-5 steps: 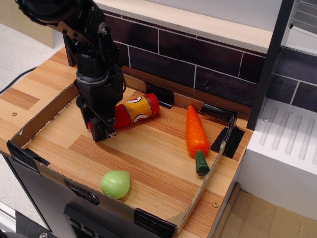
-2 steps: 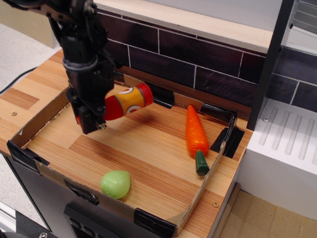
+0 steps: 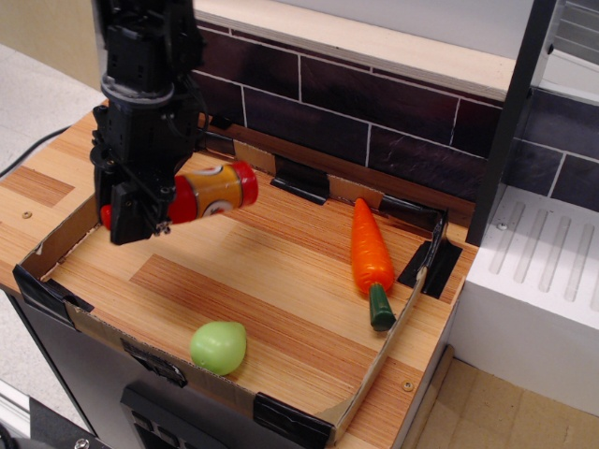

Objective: Upright hot sauce bottle

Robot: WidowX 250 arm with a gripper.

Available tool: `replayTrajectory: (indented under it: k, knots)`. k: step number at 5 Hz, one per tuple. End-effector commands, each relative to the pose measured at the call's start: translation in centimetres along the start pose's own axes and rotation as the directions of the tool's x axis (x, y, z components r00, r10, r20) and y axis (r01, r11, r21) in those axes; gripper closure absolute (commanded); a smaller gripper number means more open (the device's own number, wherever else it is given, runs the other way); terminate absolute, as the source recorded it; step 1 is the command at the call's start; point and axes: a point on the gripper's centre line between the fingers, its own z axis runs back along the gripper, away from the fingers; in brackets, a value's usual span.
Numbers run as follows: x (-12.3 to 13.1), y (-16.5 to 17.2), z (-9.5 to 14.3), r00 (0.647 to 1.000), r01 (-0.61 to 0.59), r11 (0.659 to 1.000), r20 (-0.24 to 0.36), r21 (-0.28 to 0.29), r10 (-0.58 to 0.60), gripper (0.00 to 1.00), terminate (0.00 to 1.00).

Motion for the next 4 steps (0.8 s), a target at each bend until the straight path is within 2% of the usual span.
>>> replayTrajectory:
  k: [1, 2, 3, 4]
  knots:
    - [-1.6, 0.1, 2.1, 0.984, -0.044, 0.994, -0.169, 0.097, 0.060, 1.00, 0.00]
    - [-2.2, 0.3, 2.5, 0.957, -0.060, 0.988, -0.275, 0.142, 0.098, 1.00, 0.00]
    - [-2.3, 1.0, 2.5, 0.901, -0.097, 0.978, -0.402, 0.184, 0.165, 1.00, 0.00]
    - [-2.0, 1.1, 2.5, 0.839, -0.114, 0.969, -0.501, 0.221, 0.213, 1.00, 0.00]
